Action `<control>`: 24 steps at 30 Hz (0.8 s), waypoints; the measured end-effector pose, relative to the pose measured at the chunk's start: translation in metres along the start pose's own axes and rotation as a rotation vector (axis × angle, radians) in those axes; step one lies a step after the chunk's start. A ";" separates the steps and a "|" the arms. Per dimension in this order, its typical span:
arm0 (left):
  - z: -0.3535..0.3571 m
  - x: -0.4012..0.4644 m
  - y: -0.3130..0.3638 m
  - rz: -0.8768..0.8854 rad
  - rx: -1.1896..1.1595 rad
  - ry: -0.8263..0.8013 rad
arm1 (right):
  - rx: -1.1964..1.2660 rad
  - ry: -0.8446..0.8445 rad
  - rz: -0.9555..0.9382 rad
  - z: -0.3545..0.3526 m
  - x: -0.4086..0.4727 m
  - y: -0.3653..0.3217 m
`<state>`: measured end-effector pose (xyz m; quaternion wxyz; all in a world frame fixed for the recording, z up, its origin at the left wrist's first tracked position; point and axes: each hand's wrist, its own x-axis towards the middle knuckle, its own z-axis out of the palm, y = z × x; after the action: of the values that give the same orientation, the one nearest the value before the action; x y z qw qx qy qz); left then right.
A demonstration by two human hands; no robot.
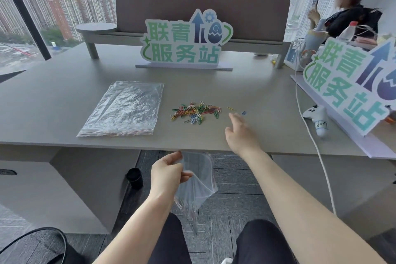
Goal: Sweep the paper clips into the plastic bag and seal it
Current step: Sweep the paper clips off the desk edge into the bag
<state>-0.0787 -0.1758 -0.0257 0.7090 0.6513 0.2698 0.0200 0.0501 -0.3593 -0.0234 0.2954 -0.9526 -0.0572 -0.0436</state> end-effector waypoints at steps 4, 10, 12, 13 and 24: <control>0.003 0.003 0.000 -0.007 0.005 0.003 | -0.142 -0.057 0.097 0.002 0.035 0.013; 0.003 0.008 0.000 -0.027 0.014 0.009 | -0.280 -0.090 0.114 0.006 0.062 0.015; 0.003 0.011 0.000 -0.030 0.021 0.013 | -0.281 -0.097 0.088 0.007 0.069 0.015; 0.003 0.012 0.000 -0.030 0.025 0.013 | -0.278 -0.104 0.070 0.008 0.072 0.014; 0.002 0.023 -0.004 -0.026 0.050 0.004 | -0.270 -0.204 -0.191 0.021 0.086 -0.010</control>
<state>-0.0598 -0.1697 -0.0379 0.6922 0.6651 0.2801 0.0054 0.1346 -0.3318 -0.0253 0.1521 -0.9733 -0.1708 0.0181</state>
